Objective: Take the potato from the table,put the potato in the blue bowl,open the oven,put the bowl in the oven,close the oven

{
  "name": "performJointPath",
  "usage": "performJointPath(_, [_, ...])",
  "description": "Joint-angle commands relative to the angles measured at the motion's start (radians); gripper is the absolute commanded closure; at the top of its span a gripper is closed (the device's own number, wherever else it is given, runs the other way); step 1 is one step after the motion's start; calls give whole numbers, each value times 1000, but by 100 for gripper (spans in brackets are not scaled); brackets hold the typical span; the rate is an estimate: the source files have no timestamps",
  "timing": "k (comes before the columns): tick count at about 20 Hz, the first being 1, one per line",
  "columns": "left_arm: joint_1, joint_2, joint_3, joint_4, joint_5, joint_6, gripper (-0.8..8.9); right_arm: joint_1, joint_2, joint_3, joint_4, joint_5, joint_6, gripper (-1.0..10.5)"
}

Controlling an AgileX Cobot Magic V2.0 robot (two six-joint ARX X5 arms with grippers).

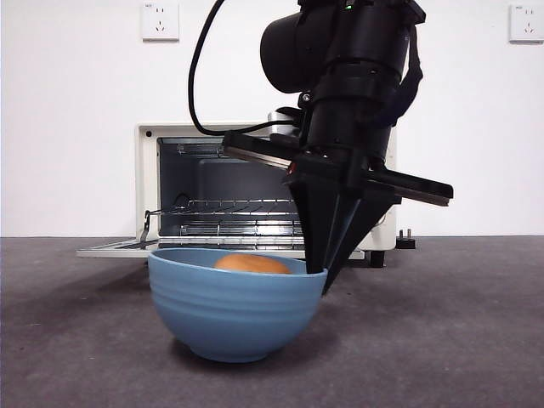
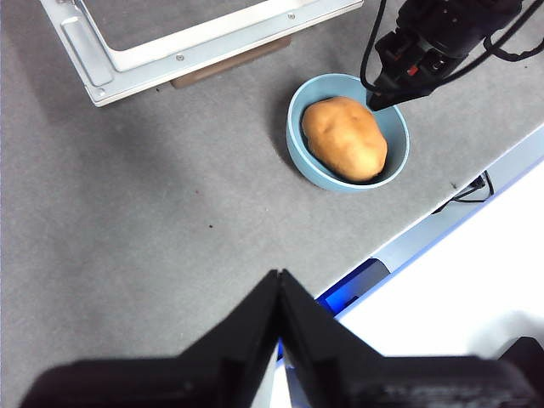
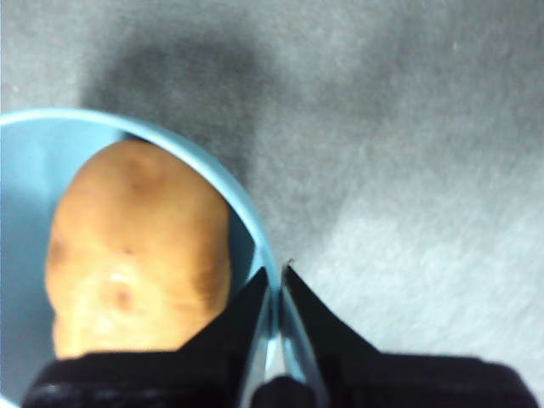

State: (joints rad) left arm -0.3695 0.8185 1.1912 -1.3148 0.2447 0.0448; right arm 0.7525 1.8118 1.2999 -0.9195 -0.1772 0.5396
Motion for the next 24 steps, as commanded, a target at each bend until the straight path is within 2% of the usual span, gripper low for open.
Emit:
performJointPath(1, [-3, -2, 1, 6, -3, 12, 819, 0, 8, 32, -16, -32, 101, 963])
performJointPath(3, [-3, -2, 1, 8, -3, 18, 819, 0, 8, 95, -52, -32, 154, 962])
performJointPath(7, [-3, -1, 1, 26, -3, 29, 819, -8, 8, 247, -91, -33, 204, 963])
performJointPath(12, [-3, 5, 1, 38, -3, 29, 819, -95, 18, 378, -21, -31, 412, 963])
performJointPath(14, [-3, 5, 1, 54, -3, 29, 819, -121, 36, 423, -23, -27, 467, 963])
performJointPath(24, [-3, 6, 1, 70, -2, 29, 819, -165, 288, 763, -234, -6, 580, 963])
